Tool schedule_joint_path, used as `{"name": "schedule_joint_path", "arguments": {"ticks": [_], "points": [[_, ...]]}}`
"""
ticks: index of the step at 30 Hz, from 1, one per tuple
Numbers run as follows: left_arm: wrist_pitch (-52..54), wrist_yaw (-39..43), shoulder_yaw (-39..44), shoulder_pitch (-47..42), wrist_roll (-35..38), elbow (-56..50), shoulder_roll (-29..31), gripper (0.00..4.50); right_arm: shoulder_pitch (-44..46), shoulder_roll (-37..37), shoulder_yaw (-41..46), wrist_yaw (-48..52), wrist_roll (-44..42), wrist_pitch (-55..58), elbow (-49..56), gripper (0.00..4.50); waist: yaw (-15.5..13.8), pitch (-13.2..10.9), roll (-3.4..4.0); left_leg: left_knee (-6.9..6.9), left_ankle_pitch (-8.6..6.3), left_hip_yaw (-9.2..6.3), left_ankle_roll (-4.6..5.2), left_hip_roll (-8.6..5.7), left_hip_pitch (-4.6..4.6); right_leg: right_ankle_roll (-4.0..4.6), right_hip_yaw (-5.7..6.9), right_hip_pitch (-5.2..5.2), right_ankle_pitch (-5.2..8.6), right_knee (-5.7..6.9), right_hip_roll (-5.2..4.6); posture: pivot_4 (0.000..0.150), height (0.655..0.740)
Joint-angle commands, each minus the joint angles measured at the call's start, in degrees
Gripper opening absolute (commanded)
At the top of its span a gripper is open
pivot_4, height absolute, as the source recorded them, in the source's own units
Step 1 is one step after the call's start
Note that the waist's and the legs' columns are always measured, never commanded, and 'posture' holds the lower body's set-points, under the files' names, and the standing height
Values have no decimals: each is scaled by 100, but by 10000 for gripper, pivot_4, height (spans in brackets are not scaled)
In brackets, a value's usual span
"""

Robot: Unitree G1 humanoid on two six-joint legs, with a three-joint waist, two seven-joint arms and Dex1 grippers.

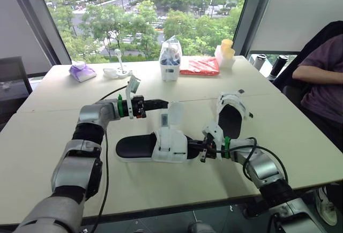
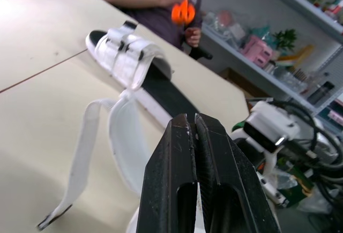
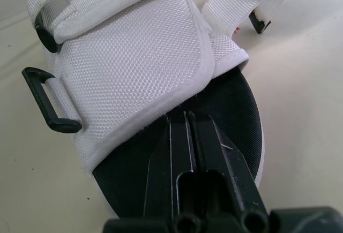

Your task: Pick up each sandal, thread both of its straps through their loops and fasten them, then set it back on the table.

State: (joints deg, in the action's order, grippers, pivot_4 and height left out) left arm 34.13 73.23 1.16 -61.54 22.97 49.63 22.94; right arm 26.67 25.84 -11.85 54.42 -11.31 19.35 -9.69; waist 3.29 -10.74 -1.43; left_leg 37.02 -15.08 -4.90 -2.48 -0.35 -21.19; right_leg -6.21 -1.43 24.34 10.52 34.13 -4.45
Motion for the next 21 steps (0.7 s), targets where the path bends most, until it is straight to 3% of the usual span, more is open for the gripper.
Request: {"name": "schedule_joint_path", "arguments": {"ticks": [1, 9, 15, 18, 21], "points": [[-420, 41, 46, -235, -232, 557, 18, 218, -238, -34, -233, -15, 179, 137, -102, 0, 3, 0, 0, -1, 0, 0, 0, 0, 0, 0, 0, 0, 0, 0, 0, 1500, 7400], [-1029, -236, 47, -275, -771, 1735, -132, 218, -297, -32, -203, -97, 166, 160, -34, 0, -9, 1, -1, -1, 0, 0, 0, 0, -2, -13, 0, 0, -6, -1, 0, 1500, 7400], [-1245, -106, -78, -177, -1140, 1979, -349, 218, -337, -18, -194, -133, 157, 199, 22, 0, -29, 2, -3, -2, 0, 0, 0, 0, -2, -14, 0, 0, -6, -1, 0, 1500, 7400], [-1187, -105, -34, -180, -1210, 2008, -393, 9823, -347, -9, -179, -146, 153, 216, 38, 0, -35, 2, -3, -2, 0, 0, 0, 0, -1, -15, 0, 0, -7, 0, 0, 1500, 7400], [-1299, -155, 15, -159, -1271, 1983, -387, 25038, -351, -2, -176, -147, 149, 220, 42, 0, -34, 2, -3, -2, 0, 0, 0, 0, -2, -16, 0, 0, -7, -1, 0, 1500, 7400]]}}
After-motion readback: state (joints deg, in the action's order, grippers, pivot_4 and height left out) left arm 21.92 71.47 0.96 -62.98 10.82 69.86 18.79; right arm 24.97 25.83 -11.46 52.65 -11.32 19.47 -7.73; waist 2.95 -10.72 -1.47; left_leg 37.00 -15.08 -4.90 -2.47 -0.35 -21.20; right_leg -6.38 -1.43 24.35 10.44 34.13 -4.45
